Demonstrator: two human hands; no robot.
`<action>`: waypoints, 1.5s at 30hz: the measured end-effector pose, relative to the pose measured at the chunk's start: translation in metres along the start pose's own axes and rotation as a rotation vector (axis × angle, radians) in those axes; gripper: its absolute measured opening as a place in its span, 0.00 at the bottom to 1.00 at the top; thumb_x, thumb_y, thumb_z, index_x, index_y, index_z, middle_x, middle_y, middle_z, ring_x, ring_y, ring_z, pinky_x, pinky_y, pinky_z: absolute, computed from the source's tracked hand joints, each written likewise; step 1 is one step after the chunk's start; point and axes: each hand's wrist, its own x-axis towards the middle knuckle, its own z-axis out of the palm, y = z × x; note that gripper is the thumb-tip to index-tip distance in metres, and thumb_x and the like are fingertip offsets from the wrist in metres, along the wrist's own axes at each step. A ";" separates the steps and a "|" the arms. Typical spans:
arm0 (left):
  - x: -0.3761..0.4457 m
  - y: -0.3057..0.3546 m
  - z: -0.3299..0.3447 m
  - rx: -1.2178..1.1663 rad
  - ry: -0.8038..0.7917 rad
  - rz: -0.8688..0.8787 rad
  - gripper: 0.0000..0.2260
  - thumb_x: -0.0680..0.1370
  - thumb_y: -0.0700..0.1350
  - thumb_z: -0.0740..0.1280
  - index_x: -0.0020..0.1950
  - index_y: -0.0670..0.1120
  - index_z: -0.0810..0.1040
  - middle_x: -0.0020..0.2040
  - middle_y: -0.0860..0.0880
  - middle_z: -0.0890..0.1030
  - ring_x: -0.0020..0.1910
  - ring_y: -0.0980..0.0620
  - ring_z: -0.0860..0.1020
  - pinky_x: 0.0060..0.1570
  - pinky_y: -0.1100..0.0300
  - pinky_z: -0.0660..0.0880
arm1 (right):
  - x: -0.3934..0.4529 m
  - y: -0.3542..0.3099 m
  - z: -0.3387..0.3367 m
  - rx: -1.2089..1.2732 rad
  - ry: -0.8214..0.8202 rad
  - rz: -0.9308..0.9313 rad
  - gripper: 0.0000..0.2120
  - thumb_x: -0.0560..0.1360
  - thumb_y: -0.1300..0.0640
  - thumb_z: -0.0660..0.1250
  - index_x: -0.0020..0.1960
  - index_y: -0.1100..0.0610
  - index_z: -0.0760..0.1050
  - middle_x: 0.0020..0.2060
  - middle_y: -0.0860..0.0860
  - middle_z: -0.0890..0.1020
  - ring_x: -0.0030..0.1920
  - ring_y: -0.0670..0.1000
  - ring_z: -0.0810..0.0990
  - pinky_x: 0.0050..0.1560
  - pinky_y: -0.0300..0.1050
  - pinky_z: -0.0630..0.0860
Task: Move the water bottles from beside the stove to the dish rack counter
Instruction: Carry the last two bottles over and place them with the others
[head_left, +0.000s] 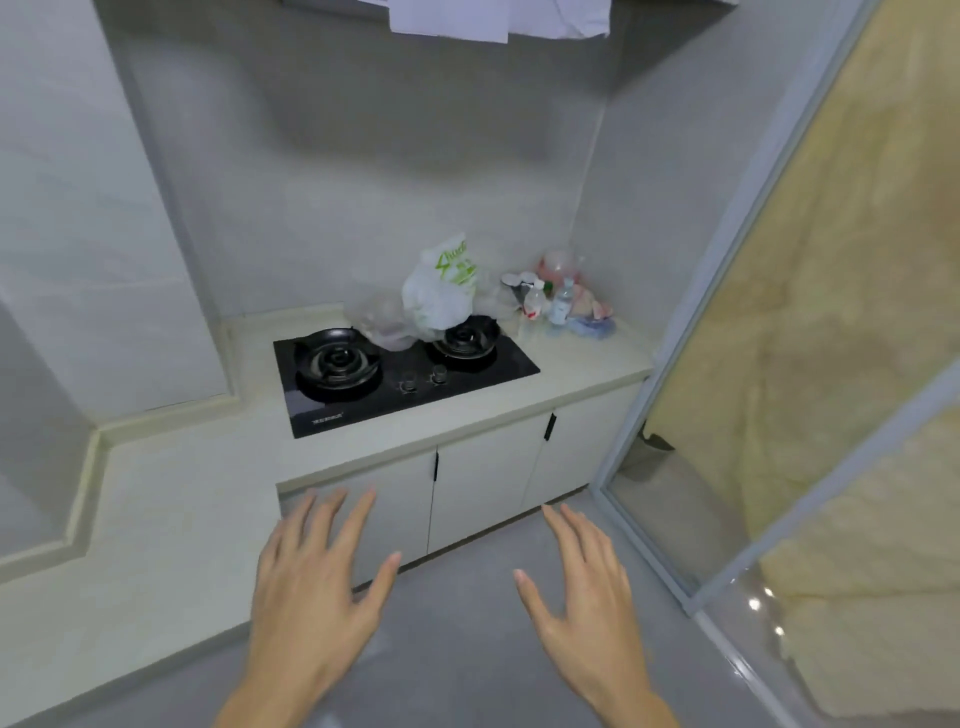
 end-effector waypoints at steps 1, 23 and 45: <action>0.025 0.004 0.005 -0.009 0.002 0.032 0.33 0.79 0.68 0.54 0.81 0.55 0.69 0.77 0.49 0.74 0.80 0.42 0.67 0.73 0.41 0.71 | 0.018 0.003 -0.002 0.001 0.013 0.025 0.34 0.81 0.33 0.59 0.83 0.37 0.52 0.82 0.38 0.56 0.83 0.43 0.50 0.81 0.46 0.53; 0.465 0.216 0.198 -0.035 -0.098 0.099 0.35 0.79 0.69 0.52 0.85 0.58 0.60 0.82 0.53 0.67 0.84 0.48 0.60 0.76 0.44 0.67 | 0.455 0.261 -0.042 -0.037 -0.092 0.113 0.36 0.81 0.36 0.62 0.84 0.44 0.53 0.82 0.43 0.59 0.82 0.49 0.56 0.81 0.51 0.60; 0.861 0.262 0.413 -0.674 -0.474 -0.395 0.49 0.72 0.48 0.83 0.86 0.47 0.57 0.81 0.45 0.66 0.80 0.42 0.67 0.79 0.43 0.65 | 0.926 0.374 0.063 0.234 -0.407 0.291 0.37 0.73 0.52 0.78 0.77 0.56 0.65 0.69 0.55 0.74 0.69 0.58 0.75 0.64 0.53 0.76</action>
